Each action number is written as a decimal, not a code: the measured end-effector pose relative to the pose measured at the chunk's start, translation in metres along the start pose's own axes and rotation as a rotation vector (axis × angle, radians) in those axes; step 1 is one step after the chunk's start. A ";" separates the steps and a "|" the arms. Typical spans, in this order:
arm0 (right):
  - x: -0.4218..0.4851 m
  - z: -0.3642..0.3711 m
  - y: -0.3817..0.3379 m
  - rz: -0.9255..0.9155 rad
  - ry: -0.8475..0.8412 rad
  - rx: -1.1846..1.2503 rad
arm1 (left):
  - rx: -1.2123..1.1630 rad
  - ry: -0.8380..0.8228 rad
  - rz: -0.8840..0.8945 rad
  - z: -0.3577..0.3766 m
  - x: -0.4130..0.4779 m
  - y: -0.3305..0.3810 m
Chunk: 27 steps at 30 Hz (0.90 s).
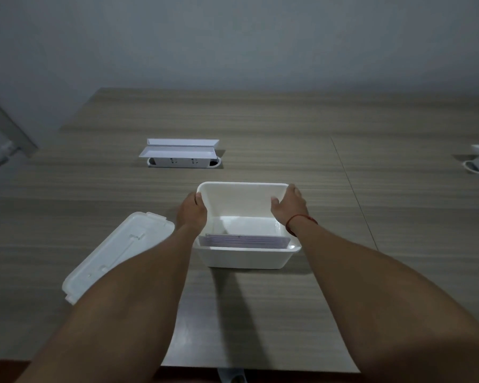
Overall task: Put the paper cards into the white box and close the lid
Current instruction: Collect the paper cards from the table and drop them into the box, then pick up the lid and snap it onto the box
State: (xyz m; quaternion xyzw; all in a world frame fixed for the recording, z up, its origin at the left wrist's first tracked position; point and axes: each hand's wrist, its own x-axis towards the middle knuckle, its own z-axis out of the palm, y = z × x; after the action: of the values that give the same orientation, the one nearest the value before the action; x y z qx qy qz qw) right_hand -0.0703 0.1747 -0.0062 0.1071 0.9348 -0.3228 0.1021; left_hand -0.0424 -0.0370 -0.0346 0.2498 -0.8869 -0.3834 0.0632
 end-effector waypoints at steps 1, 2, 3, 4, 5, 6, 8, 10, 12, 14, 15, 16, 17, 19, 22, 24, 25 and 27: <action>0.001 -0.001 0.000 0.004 0.004 -0.004 | -0.009 -0.017 -0.004 0.000 0.000 0.001; 0.001 -0.003 0.000 0.008 0.004 -0.006 | -0.015 -0.038 -0.007 -0.001 -0.001 0.003; 0.002 -0.005 0.000 0.015 0.000 -0.010 | -0.016 -0.065 -0.012 -0.002 -0.002 0.005; 0.001 -0.007 0.000 0.022 -0.005 -0.017 | -0.011 -0.092 -0.019 -0.003 -0.003 0.007; 0.000 -0.009 0.000 0.030 -0.008 -0.034 | -0.002 -0.117 -0.032 -0.005 -0.005 0.009; -0.002 -0.010 -0.001 0.032 -0.006 -0.064 | 0.003 -0.136 -0.049 -0.007 -0.007 0.010; -0.010 -0.010 -0.008 0.009 0.001 -0.142 | 0.006 -0.153 -0.091 -0.016 -0.012 0.012; -0.017 -0.007 -0.024 -0.052 0.015 -0.195 | 0.010 -0.133 -0.116 -0.030 -0.017 0.010; -0.026 0.001 -0.049 -0.143 0.005 -0.223 | 0.014 -0.093 -0.138 -0.049 -0.023 0.004; -0.038 0.014 -0.080 -0.231 -0.057 -0.219 | 0.029 -0.045 -0.187 -0.074 -0.028 -0.009; -0.045 0.022 -0.096 -0.276 -0.096 -0.220 | 0.041 -0.018 -0.224 -0.087 -0.029 -0.019; -0.054 0.032 -0.112 -0.316 -0.136 -0.225 | 0.052 0.008 -0.271 -0.101 -0.031 -0.032; -0.061 0.042 -0.127 -0.352 -0.168 -0.232 | 0.062 0.033 -0.323 -0.113 -0.033 -0.044; -0.073 0.063 -0.156 -0.414 -0.216 -0.251 | 0.085 0.081 -0.425 -0.135 -0.035 -0.067; -0.081 0.097 -0.191 -0.469 -0.273 -0.268 | 0.075 0.125 -0.569 -0.157 -0.037 -0.099; -0.083 0.123 -0.204 -0.471 -0.323 -0.287 | 0.053 0.154 -0.656 -0.166 -0.039 -0.123; -0.082 0.135 -0.207 -0.468 -0.352 -0.302 | 0.039 0.170 -0.706 -0.168 -0.039 -0.135; -0.078 0.160 -0.213 -0.459 -0.406 -0.335 | -0.002 0.191 -0.810 -0.173 -0.040 -0.156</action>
State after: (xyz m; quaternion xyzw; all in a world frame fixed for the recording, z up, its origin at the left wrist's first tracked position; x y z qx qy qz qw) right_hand -0.0330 -0.0995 0.0145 -0.1904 0.9352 -0.1943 0.2267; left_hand 0.1067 -0.2198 -0.0219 0.6129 -0.7067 -0.3532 -0.0106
